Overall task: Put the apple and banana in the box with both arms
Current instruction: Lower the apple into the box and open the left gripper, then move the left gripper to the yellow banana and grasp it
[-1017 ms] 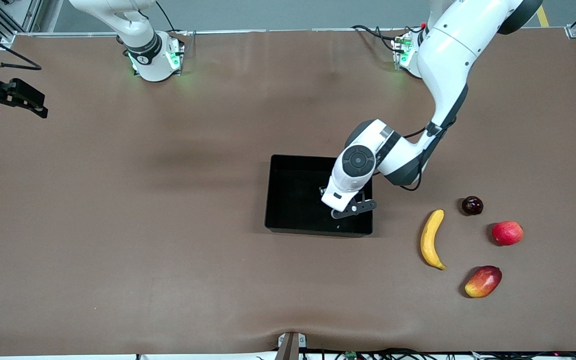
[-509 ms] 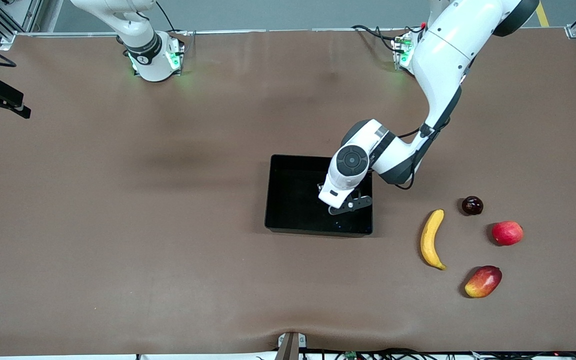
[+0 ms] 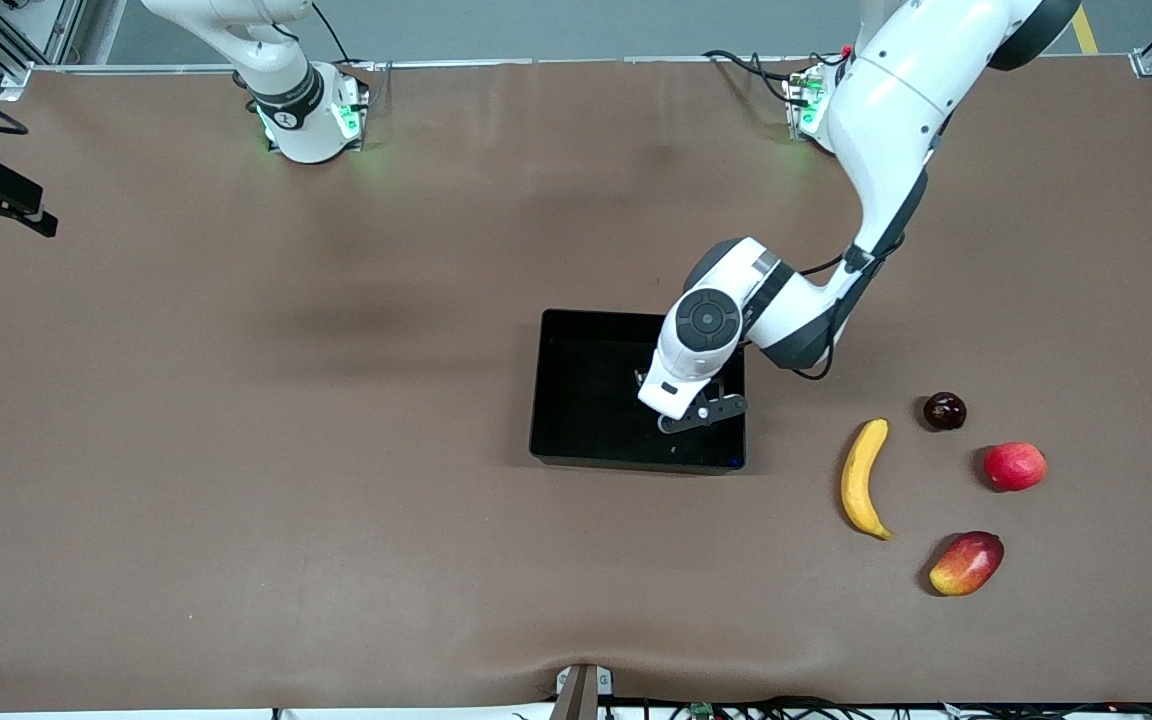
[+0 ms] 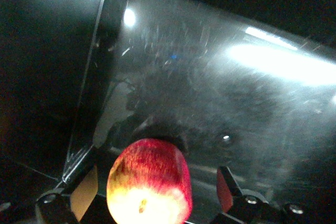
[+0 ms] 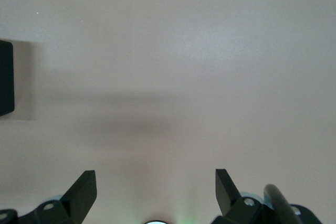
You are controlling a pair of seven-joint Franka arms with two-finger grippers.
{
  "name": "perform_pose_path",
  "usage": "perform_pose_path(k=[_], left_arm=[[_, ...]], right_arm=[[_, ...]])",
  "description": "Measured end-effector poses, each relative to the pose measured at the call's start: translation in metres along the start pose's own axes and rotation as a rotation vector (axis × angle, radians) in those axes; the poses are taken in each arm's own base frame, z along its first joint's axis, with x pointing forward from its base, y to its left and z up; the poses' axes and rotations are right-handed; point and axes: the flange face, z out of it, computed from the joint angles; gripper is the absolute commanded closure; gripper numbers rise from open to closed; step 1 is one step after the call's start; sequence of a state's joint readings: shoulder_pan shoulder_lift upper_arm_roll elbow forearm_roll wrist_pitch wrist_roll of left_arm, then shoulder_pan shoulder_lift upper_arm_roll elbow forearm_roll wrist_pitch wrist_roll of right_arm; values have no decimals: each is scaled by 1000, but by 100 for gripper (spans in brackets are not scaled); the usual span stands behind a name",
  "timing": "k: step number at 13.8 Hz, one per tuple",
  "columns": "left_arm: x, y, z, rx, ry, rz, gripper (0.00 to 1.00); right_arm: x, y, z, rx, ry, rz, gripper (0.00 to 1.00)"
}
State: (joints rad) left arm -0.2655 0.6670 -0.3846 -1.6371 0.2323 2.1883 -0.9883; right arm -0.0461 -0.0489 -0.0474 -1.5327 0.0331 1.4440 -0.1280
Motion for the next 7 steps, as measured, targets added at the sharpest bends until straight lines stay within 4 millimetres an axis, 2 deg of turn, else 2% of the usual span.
perform_pose_path(k=[2,4,5,6,7], left_arm=[[17,-8,-55,-16,53,-15,0],[42,-31,-112,-4,91,50,0],[60,-50,-133,-3,108,107,0],[80,-75,-146,-1,120,161,0],[99,-100,-150,3,122,206,0]], right_arm=[[0,-1,0,0,0,-2,0],[0,-2,0,0,0,-4,0],[0,-2,0,0,-1,-4,0],[0,-2,0,0,-3,-4,0],[0,-3,0,0,-5,-5,0]])
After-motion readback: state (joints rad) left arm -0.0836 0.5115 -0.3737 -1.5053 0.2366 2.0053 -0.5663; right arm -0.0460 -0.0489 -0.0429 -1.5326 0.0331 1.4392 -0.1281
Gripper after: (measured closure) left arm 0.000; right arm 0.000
